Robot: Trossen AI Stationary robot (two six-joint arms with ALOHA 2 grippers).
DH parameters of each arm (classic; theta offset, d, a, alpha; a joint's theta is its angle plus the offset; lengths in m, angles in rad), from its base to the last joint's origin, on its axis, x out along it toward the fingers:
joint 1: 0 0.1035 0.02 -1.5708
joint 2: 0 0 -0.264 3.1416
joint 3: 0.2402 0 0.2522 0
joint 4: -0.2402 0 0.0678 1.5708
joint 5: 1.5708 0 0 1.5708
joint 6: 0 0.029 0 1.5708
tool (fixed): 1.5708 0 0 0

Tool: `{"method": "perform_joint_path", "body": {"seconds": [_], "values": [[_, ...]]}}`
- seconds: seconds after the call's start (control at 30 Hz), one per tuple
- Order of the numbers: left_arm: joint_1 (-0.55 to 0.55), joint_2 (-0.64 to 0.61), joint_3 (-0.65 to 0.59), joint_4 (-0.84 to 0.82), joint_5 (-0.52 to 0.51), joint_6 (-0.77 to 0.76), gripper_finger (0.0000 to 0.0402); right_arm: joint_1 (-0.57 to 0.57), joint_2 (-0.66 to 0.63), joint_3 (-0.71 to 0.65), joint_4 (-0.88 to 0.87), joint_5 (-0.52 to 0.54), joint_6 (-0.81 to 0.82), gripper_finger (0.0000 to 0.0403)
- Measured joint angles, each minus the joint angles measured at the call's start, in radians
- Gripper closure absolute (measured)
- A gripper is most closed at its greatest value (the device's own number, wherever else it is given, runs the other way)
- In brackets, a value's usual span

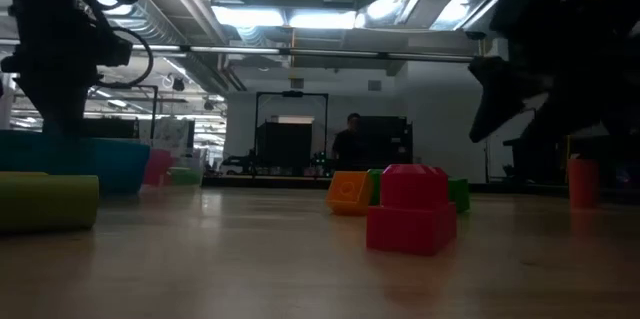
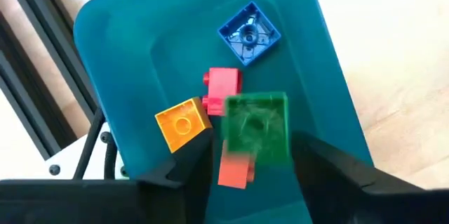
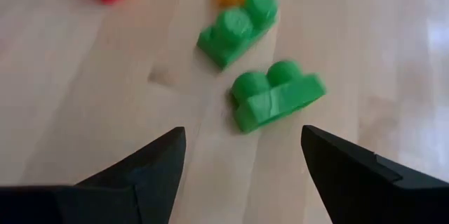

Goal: Sort blocks by size
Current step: Put the green 4 stud game piece into the blue bin, then put the top green 2 stud game piece into the transparent bin

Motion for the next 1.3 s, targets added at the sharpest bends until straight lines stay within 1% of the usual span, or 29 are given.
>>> {"method": "perform_joint_path", "body": {"seconds": [0.17, 0.27, 0.37, 0.53, 0.67, 0.87, 1.07, 1.17, 1.3], "values": [[0.046, 0.008, 0.000, 0.020, 0.002, 0.001, 0.0191, 0.000, 0.062, 0.000, 0.027, 0.000, 0.004, 0.0118], [0.061, 0.010, 0.000, 0.024, 0.002, 0.015, 0.0181, 0.000, 0.094, 0.000, 0.062, 0.000, 0.007, 0.0118], [0.067, 0.010, 0.000, 0.039, 0.002, 0.016, 0.0179, 0.000, 0.124, 0.000, 0.082, 0.003, 0.025, 0.0118], [0.067, 0.010, 0.000, 0.063, 0.002, 0.017, 0.0178, -0.001, 0.173, 0.000, 0.107, 0.070, 0.115, 0.0118], [0.067, 0.010, 0.000, 0.087, 0.002, 0.047, 0.0178, -0.001, 0.207, 0.000, 0.114, 0.079, 0.156, 0.0118], [0.067, 0.010, 0.000, 0.127, 0.002, 0.075, 0.0178, -0.001, 0.264, 0.000, 0.184, 0.111, 0.165, 0.0118], [0.067, 0.010, 0.000, 0.150, 0.002, 0.076, 0.0178, -0.001, 0.322, 0.003, 0.251, 0.165, 0.173, 0.0119], [0.067, 0.010, 0.000, 0.150, 0.002, 0.077, 0.0178, 0.000, 0.337, 0.004, 0.267, 0.183, 0.198, 0.0130], [0.067, 0.010, 0.000, 0.149, 0.002, 0.086, 0.0178, 0.000, 0.343, 0.003, 0.281, 0.207, 0.199, 0.0170]]}}
